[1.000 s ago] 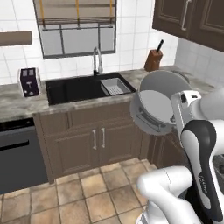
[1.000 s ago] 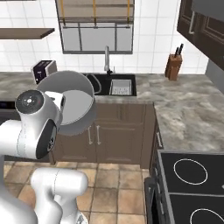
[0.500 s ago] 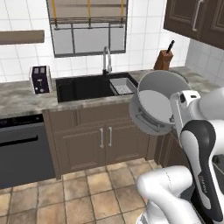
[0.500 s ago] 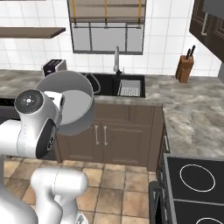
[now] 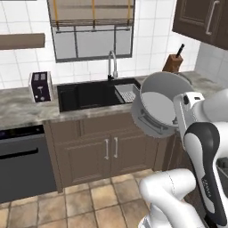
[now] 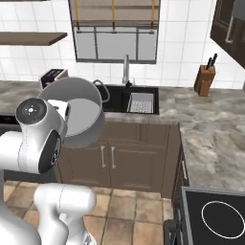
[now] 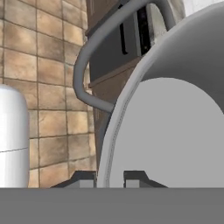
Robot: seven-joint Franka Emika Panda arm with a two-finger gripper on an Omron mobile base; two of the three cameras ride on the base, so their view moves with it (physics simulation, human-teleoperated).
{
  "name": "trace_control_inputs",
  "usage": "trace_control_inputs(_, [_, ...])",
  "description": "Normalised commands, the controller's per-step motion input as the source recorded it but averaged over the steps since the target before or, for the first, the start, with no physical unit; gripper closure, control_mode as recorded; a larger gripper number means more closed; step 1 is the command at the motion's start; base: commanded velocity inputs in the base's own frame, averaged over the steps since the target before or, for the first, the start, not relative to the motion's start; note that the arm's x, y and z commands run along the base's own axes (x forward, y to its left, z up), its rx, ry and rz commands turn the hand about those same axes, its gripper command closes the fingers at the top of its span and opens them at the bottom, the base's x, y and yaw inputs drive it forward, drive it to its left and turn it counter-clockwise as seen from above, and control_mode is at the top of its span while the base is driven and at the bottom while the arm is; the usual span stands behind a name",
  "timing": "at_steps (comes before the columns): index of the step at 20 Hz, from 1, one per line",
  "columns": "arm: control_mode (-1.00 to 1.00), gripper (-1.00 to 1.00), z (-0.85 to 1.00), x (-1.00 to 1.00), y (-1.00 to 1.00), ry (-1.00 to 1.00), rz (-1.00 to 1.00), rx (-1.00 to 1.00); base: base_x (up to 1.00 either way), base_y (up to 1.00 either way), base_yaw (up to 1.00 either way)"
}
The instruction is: Move the pot and pan from the stove into the sink.
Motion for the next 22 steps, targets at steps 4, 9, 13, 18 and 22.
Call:
trace_control_inputs(4, [1.0, 1.0, 0.0, 0.0, 0.0, 0.0, 0.0, 0.0, 0.76, 0.13, 0.0])
trace_control_inputs(9, [1.0, 1.0, 0.0, 0.0, 0.0, 0.0, 0.0, 0.0, 0.75, 0.16, 0.0])
trace_control_inputs(13, [1.0, 1.0, 0.0, 0.0, 0.0, 0.0, 0.0, 0.0, 0.72, 0.18, 0.0])
trace_control_inputs(18, [1.0, 1.0, 0.0, 0.0, 0.0, 0.0, 0.0, 0.0, 0.63, 0.18, 0.0])
trace_control_inputs(22, [1.0, 1.0, 0.0, 0.0, 0.0, 0.0, 0.0, 0.0, 0.07, 0.02, 0.0])
